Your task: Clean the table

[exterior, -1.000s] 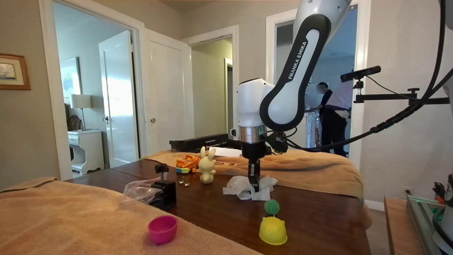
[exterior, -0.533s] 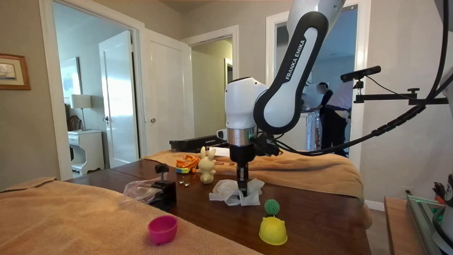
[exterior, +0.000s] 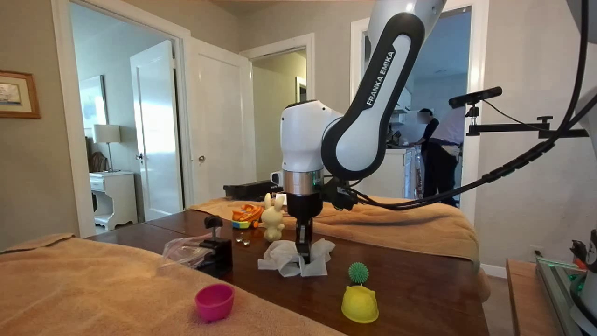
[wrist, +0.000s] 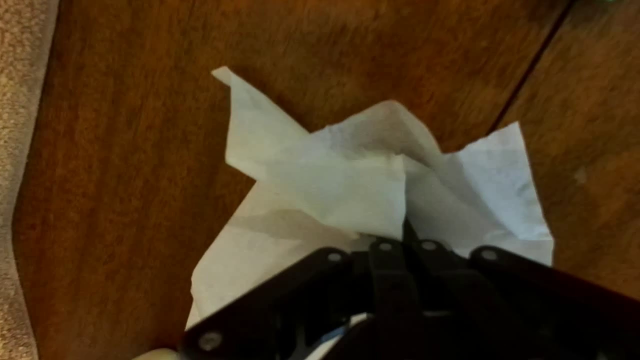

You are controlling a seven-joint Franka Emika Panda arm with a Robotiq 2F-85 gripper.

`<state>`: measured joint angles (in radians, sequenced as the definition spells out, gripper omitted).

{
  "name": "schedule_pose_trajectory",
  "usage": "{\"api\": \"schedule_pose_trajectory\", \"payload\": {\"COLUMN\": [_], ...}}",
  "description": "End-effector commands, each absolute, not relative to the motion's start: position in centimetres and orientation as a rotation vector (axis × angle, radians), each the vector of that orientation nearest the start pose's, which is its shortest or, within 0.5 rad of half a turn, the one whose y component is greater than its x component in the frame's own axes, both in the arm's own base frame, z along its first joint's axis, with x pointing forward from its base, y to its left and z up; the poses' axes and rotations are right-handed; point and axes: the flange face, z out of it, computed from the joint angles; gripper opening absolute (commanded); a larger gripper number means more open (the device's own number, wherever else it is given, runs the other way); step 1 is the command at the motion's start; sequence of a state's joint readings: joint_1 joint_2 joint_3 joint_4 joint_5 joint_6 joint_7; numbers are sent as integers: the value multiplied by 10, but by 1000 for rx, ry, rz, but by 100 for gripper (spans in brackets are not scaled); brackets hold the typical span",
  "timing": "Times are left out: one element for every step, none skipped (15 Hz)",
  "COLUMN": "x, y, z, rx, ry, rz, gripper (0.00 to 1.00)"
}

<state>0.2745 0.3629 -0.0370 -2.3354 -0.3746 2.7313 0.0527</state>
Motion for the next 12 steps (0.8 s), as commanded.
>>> {"api": "schedule_pose_trajectory", "payload": {"x": [491, 488, 481, 477, 474, 473, 473, 473, 474, 473, 473, 471], "y": [152, 158, 167, 174, 178, 181, 180, 178, 171, 165, 156, 146], "z": [196, 205, 219, 234, 250, 267, 285, 302, 316, 330, 340, 350], "rx": [-3216, -3228, -3224, -3239, -3247, -3269, -3299, -3322, -3349, -3373, -3397, -3415], "ry": [-729, -687, -658, -631, -598, -552, -485, -419, -338, -259, -176, -78], "rz": [-62, -54, -60, -68, -96, -121, -176, -203, -232, -247, -247, -224], "gripper": [33, 39, 47, 54, 60, 68, 74, 82, 88, 96, 99, 100]}}
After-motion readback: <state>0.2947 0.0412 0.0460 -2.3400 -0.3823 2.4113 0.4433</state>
